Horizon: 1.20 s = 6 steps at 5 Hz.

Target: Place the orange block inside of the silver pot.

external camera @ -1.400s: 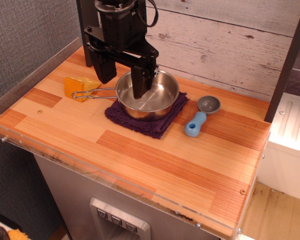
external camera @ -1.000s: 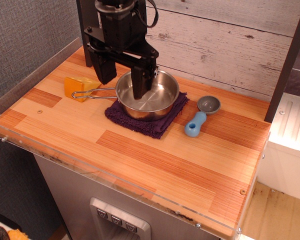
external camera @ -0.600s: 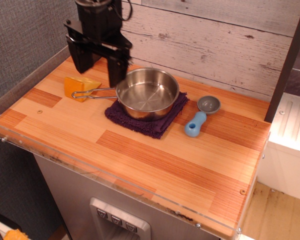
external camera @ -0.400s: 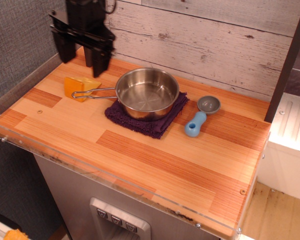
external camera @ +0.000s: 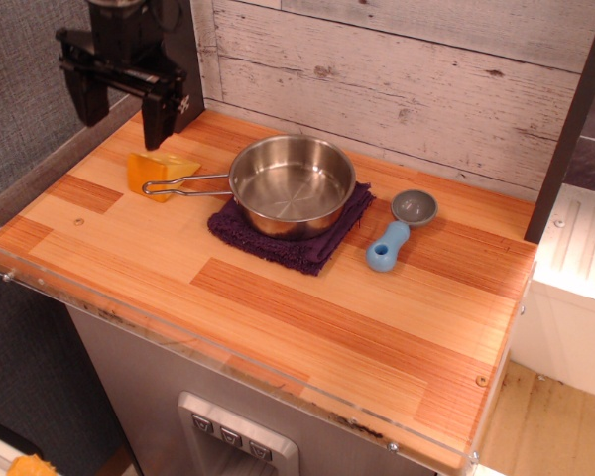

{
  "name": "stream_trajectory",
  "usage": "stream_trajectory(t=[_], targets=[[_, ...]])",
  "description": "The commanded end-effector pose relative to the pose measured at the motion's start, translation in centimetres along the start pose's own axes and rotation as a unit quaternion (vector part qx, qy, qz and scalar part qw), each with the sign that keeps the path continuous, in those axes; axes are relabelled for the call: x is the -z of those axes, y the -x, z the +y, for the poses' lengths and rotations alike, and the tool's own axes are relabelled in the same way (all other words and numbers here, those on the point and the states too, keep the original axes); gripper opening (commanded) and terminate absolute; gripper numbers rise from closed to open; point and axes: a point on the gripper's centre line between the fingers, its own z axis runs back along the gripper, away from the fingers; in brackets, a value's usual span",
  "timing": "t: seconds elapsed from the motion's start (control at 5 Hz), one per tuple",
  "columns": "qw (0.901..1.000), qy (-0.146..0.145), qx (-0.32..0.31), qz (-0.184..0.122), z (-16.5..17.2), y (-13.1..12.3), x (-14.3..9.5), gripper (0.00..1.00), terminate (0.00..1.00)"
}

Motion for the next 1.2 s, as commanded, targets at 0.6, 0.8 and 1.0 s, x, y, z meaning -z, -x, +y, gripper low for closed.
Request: stream_trajectory(t=[0.6,0.8,1.0], targets=[[0.9993,0.012,-0.022,0.028,0.3,-1.4,3.7,1.0,0.0],[0.9989,0.018,-0.024,0.035,0.3,-1.3,4.3,1.0,0.0],[0.9989,0.021,-0.023,0.036,0.0,-1.2,4.6,0.0,0.0]])
